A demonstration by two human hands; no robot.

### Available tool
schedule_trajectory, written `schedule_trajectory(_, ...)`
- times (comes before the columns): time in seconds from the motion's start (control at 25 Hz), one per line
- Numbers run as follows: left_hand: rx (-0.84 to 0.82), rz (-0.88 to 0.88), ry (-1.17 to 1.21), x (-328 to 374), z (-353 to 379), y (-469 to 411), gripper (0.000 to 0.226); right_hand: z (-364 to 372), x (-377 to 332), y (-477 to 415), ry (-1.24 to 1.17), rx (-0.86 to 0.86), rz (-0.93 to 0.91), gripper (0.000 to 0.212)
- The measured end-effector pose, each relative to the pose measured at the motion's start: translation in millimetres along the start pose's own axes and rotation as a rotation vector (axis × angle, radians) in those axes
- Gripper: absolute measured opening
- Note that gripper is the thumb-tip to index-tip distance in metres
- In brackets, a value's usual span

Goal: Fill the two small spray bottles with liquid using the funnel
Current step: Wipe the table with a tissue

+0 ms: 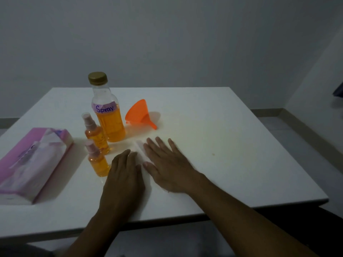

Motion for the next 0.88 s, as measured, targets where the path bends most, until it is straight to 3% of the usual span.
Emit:
schedule_trajectory(0.2,0.039,0.034,0.039,1,-1,0,0.049,5,8,-5,0.068,0.032,-0.052,0.057)
schedule_trajectory(0.32,0.004,-0.068,0.137,-5,3,1,0.057,-5,70,34,0.190,0.106,0.026,0.060)
schedule_trajectory(0.4,-0.024,-0.051,0.135,-3,8,0,0.060,-14,145,70,0.250,0.051,0.263,0.061)
schedule_trajectory(0.48,-0.041,-0.039,0.094,-2,12,-2,0.062,-22,212,106,0.241,-0.083,0.613,0.059)
schedule_trajectory(0.6,-0.025,-0.005,0.029,2,13,-4,0.062,-19,227,98,0.186,-0.083,0.892,0.062)
schedule_trajectory(0.68,-0.033,-0.002,0.023,1,14,-4,0.060,-7,194,57,0.079,-0.018,0.818,0.064)
schedule_trajectory(0.88,-0.053,-0.067,0.103,-7,16,-7,0.063,-9,101,14,-0.052,0.023,0.245,0.055)
Point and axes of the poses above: each hand's wrist, its own y-axis away from the middle knuckle, its own z-axis out of the palm, x = y × z, the point moved 8 cm from there along -y, towards the middle knuckle, and after that the axes turned 5 degrees about y, right-handed, at the moved point
